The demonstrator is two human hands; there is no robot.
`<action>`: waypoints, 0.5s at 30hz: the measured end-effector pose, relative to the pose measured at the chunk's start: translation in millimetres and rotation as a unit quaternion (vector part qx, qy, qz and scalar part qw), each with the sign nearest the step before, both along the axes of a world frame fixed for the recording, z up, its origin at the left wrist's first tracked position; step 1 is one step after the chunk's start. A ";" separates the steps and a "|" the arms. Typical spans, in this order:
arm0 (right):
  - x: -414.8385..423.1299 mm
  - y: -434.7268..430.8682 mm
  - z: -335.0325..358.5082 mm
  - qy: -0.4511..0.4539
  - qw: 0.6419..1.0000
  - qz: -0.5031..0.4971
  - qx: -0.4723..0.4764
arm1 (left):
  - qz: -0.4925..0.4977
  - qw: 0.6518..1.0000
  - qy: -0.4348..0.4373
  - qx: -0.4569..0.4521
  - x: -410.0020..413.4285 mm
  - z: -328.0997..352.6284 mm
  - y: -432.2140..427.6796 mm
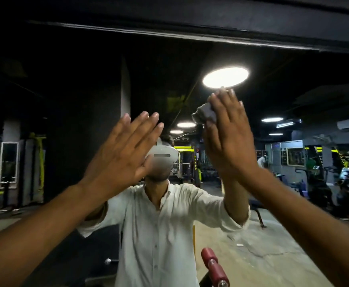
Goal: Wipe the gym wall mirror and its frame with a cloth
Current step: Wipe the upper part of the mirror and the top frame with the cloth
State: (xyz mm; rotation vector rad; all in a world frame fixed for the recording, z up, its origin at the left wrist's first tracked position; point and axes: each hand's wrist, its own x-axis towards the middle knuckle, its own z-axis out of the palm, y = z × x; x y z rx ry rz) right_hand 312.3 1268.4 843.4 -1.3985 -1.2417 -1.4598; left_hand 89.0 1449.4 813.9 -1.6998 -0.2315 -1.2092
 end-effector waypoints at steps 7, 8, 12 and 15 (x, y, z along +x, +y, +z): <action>-21.9 11.1 -126.7 -0.217 0.958 -0.017 -0.188 | -0.006 1.000 0.023 -0.017 -3.1 -1.5 -2.3; -11.8 7.2 -120.0 -0.232 0.953 -0.025 -0.192 | -0.003 1.000 0.022 -0.018 -3.1 -1.3 -2.6; 5.8 -3.0 -60.9 -0.041 0.998 0.006 -0.049 | 0.006 1.000 0.018 -0.023 -2.0 -2.8 -3.3; -15.7 10.7 -59.2 0.035 0.999 0.020 -0.002 | 0.000 1.000 0.018 -0.025 -3.1 -2.1 -3.7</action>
